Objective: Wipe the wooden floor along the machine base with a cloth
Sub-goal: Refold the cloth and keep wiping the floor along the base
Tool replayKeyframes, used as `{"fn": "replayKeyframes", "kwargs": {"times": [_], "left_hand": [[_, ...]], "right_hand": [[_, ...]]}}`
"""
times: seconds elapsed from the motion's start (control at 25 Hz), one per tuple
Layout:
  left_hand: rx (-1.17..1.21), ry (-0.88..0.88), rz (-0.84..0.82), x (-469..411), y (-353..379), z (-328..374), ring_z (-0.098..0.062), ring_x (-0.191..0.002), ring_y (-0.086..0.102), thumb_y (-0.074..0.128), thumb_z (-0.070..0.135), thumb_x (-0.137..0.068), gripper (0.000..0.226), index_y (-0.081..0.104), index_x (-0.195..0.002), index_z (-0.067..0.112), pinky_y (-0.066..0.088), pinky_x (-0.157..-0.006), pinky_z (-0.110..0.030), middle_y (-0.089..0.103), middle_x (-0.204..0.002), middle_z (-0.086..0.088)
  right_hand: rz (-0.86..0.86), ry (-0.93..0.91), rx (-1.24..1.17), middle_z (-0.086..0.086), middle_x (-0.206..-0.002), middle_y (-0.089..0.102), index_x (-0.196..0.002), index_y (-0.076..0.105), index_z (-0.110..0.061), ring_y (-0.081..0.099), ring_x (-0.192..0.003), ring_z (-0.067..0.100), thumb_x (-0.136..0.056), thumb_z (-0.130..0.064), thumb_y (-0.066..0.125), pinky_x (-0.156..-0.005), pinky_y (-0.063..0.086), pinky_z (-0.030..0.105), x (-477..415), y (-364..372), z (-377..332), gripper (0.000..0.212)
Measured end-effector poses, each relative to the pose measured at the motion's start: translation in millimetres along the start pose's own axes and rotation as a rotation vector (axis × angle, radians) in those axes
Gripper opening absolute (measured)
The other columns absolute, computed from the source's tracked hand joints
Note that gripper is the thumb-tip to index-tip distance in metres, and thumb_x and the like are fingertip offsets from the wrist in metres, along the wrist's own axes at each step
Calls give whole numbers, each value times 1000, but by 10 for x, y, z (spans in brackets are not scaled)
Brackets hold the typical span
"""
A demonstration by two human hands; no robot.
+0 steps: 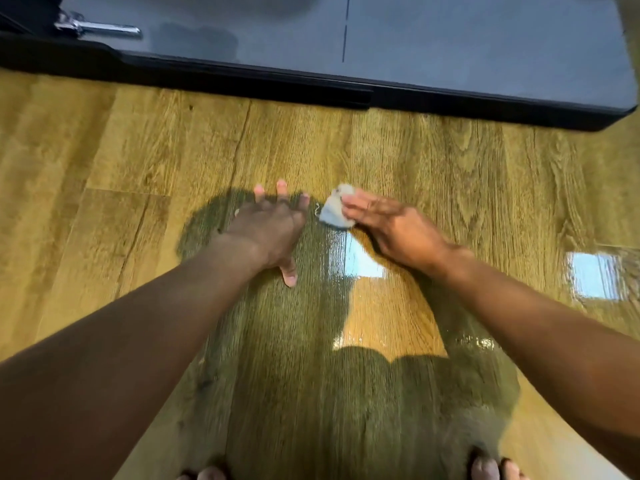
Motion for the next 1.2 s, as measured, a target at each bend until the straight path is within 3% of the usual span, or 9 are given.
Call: {"fn": "replayKeyframes", "kwargs": {"times": [0.12,0.24,0.32,0.44,0.64,0.88,1.04,1.12,1.2], "left_hand": [[5,-10,-24,-10,16,-31,-49,-139,5,73,64,-53,139,-16,-148,19,22,-109,-55,-7,-155,-22],[20,-8,-41,-24,20,-47,-50,-139,-1,74,66,-50,142,-20,-147,20,23,-109,-55,-17,-153,-22],[32,-11,-36,-39,35,-42,-50,-139,-2,74,65,-49,142,-19,-147,21,25,-108,-56,-19,-152,-22],[21,-17,-30,-67,67,-51,-51,-138,-5,75,65,-48,143,-20,-146,20,27,-106,-58,-23,-150,-22],[45,-35,-48,-30,39,-35,-50,-138,-8,77,62,-50,143,-19,-147,20,24,-107,-59,-23,-152,-22],[132,-126,-4,47,74,-137,-34,-144,-13,82,60,-47,147,-15,-149,14,20,-110,-56,-24,-156,-6],[184,-114,2,93,100,-150,-30,-143,-16,80,62,-49,145,-13,-150,15,11,-113,-55,-26,-155,-3],[201,-101,9,148,125,-175,-28,-144,-15,78,63,-53,140,-12,-150,17,6,-115,-54,-24,-155,-1],[227,-72,2,199,146,-202,-29,-145,-11,81,55,-57,135,-9,-151,19,9,-116,-53,-23,-155,0]], "right_hand": [[38,275,74,0,-148,40,-132,51,-20,65,-104,24,-98,-5,44,-87,54,46,-543,-244,759,38],[125,475,51,-3,-143,46,-127,55,-19,61,-110,31,-95,0,44,-100,42,55,-733,-276,964,38],[94,359,45,-4,-149,38,-132,51,-22,57,-118,28,-94,-2,47,-106,33,54,-649,-112,633,43],[-1,77,24,-1,-147,40,-135,49,-18,48,-129,23,-93,-2,49,-97,48,46,-585,-51,378,45],[135,385,40,-1,-146,42,-128,56,-15,46,-130,24,-91,5,48,-104,42,47,-931,-286,836,43],[-9,-76,-34,0,-141,47,-130,55,-15,42,-132,20,-90,-10,62,-102,40,42,-295,141,-74,40],[8,128,64,0,-150,35,-139,43,-15,35,-137,20,-91,5,48,-106,39,47,-743,-26,319,52],[24,237,9,0,-154,27,-140,41,-18,47,-129,24,-91,5,49,-97,48,46,-659,27,183,55],[19,137,-40,2,-154,27,-139,45,-21,58,-116,25,-91,-3,57,-83,57,39,-255,179,-269,53]]}}
Point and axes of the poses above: each hand's wrist, its own x-axis away from the middle knuckle, its own y-axis out of the palm, z = x × y, the point moved 9 cm from there along -x, towards the middle knuckle
